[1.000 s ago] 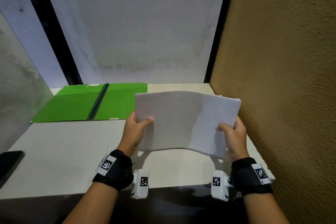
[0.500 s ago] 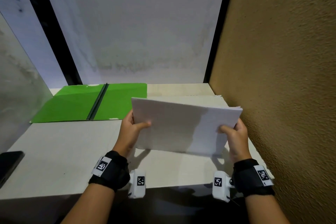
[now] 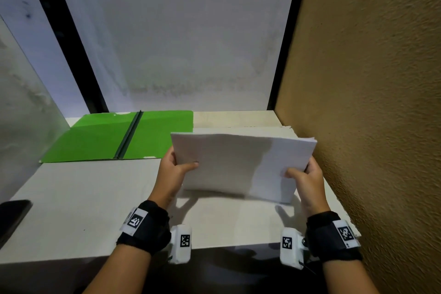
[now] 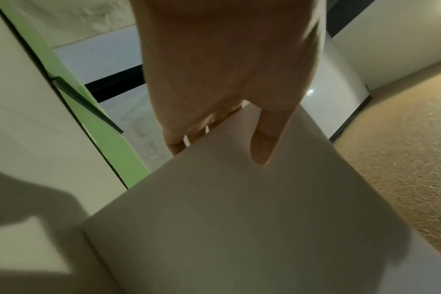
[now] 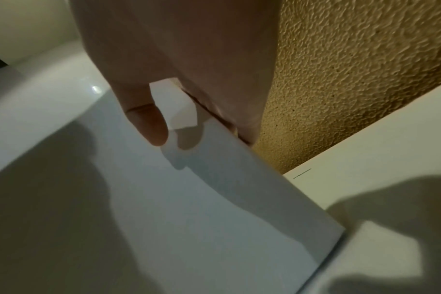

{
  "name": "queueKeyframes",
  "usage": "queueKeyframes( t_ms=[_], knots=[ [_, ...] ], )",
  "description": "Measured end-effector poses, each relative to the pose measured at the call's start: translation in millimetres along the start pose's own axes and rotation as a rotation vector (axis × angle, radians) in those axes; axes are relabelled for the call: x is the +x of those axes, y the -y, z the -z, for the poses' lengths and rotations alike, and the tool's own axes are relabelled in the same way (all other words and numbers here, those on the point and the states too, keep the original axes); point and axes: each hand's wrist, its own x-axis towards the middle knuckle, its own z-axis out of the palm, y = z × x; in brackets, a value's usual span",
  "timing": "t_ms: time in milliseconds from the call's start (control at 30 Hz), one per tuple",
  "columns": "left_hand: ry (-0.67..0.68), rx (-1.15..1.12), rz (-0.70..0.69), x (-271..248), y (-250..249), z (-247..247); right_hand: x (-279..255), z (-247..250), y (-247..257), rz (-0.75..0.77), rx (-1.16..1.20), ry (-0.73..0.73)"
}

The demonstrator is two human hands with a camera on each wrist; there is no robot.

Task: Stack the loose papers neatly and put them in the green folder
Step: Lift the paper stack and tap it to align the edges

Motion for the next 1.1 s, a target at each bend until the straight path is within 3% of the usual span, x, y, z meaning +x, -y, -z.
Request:
queueKeyframes(
  t_ms=[367,667,733,867,1100],
  knots=[
    [-0.114,0.007,-0.223,-0.9,-19.8,-16.4,-1.2,-13.7,15.9,0.157,-0.035,-0.037],
    [-0.154,0.093,-0.162,-4.9,-9.5,-15.9,-1.7,-9.5,-2.6,0.035,-0.035,-0.064],
    [-0.192,0.158,-0.249,-7.5,-12.1,-16.5,-1.3,-7.6,-6.5,0.022,-0.042,-0.064],
    [-0.198,0.459,-0.578,-11.7,-16.6,-18.7,0.1,-9.3,-9.2,0.021,-0.065,-0.065],
    [-0.188,0.588,-0.646,-8.0,-15.6,-16.0,-1.1,-11.1,-6.6,0.020,-0.067,-0.062]
  ],
)
